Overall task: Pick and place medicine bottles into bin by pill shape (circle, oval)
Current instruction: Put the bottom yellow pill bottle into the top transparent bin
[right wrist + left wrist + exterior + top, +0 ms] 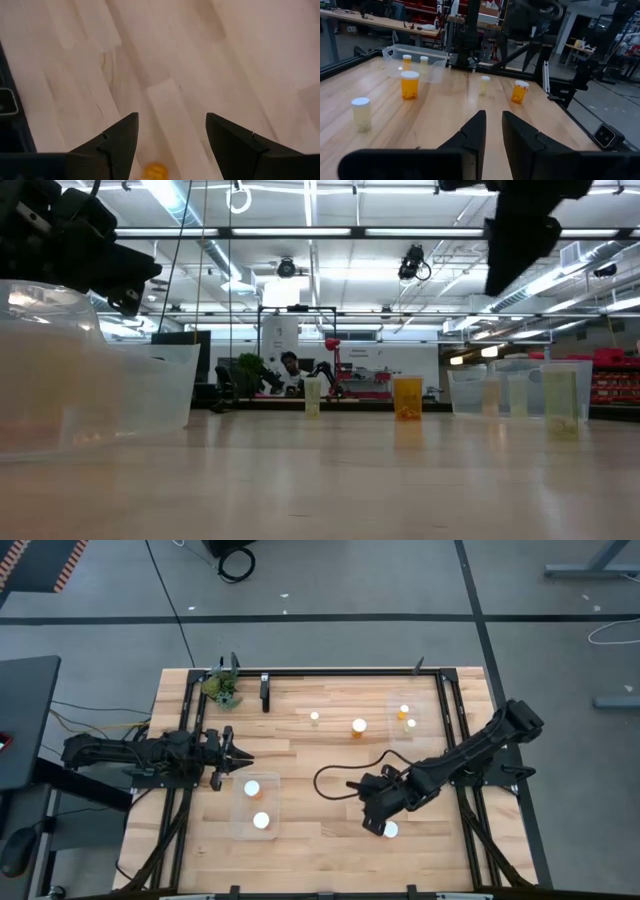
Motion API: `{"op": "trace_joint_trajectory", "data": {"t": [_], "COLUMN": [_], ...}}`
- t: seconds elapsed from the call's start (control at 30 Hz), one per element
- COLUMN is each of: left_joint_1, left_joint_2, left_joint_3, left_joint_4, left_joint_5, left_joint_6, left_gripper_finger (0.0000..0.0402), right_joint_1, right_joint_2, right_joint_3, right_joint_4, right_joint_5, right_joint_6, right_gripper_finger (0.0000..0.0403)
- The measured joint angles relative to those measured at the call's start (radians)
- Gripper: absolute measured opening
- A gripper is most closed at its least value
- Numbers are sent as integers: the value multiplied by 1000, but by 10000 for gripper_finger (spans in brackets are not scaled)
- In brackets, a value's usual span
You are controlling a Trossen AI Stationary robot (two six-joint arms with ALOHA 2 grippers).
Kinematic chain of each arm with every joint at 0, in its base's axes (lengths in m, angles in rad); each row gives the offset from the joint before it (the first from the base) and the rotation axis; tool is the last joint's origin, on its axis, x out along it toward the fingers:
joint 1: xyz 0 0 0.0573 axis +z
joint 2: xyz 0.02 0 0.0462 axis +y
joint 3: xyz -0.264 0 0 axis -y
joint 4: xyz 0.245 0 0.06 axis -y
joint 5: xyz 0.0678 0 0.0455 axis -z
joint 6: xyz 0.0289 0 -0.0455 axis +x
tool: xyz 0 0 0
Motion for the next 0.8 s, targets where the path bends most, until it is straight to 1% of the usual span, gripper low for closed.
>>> {"op": "trace_joint_trajectory", "data": {"t": [0.17,0.3,0.37,0.57,0.7,0.8], "left_joint_1": [0,0,0,0,0,0], "left_joint_2": [0,0,0,0,0,0], "left_joint_3": [0,0,0,0,0,0], "left_joint_4": [0,1,1,0,0,0], "left_joint_5": [0,0,0,0,0,0], "left_joint_6": [0,0,1,0,1,1], "left_gripper_finger": [76,80,79,72,76,81], "right_joint_1": [7,-34,-65,-152,-173,-190], "right_joint_2": [17,8,9,12,13,12], "right_joint_3": [1,1,0,-4,-9,-38], "right_joint_4": [-108,-234,-274,-267,-270,-268], "right_joint_5": [-27,-32,-53,-90,-105,-131], "right_joint_6": [106,220,253,242,190,186], "right_gripper_finger": [239,239,239,239,239,239]}}
